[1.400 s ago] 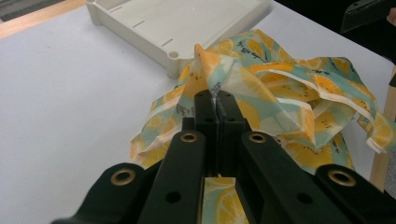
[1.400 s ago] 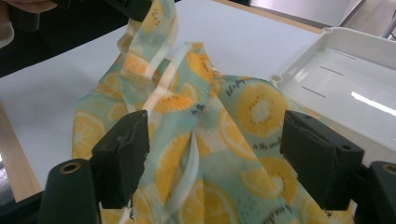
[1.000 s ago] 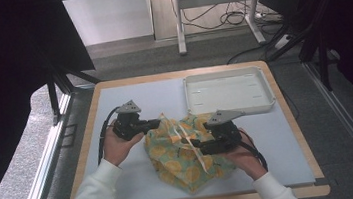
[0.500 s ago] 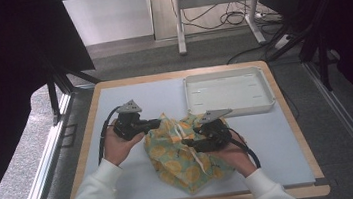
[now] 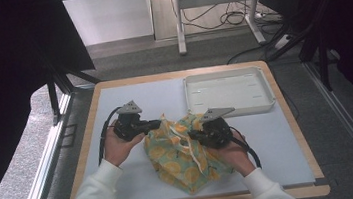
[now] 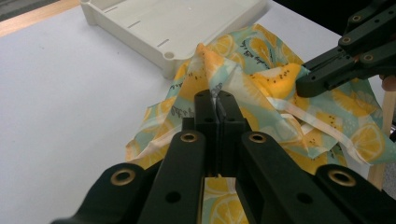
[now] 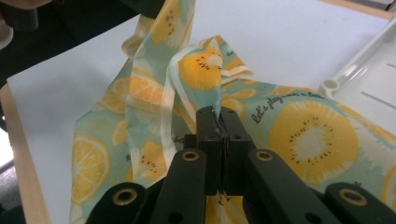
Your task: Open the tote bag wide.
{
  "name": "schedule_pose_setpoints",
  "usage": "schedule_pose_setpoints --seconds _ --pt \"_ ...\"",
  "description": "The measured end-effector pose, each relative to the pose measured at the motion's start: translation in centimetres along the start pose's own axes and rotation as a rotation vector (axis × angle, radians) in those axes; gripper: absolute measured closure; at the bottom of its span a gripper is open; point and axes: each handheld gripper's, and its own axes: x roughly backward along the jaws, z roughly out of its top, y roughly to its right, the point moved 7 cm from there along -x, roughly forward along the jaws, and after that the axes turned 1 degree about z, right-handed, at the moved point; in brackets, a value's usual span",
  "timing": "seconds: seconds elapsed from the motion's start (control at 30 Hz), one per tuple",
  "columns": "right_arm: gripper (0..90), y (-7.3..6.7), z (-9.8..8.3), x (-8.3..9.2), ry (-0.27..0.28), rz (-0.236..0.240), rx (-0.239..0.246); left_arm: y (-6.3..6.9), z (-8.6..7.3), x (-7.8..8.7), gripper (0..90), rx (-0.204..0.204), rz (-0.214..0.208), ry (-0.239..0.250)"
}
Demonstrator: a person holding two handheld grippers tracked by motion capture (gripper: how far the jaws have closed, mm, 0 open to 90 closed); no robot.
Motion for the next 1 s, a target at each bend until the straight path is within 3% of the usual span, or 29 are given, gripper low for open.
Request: schedule_pose_setpoints --seconds 0.23,0.37,0.6,0.9,1.0 --pt "87.7 0.7 0.5 0.8 0.051 -0.030 -0.006 0.0 0.0 0.4 90.0 0.003 -0.003 0.009" --pt "87.7 0.8 0.9 1.4 0.091 -0.021 0.001 0.1 -0.1 0.8 90.0 0.003 -0.010 0.018" --pt "87.9 1.4 1.5 2.0 0.110 -0.057 0.004 0.1 -0.4 1.2 90.0 0.004 -0.019 0.023" --pt "88.0 3.4 2.8 3.4 0.145 -0.127 -0.003 0.6 -1.7 3.6 90.0 0.010 -0.038 0.051" --pt "87.9 4.0 3.1 3.5 0.145 -0.146 -0.006 0.7 -2.4 4.3 90.0 0.030 -0.052 0.065"
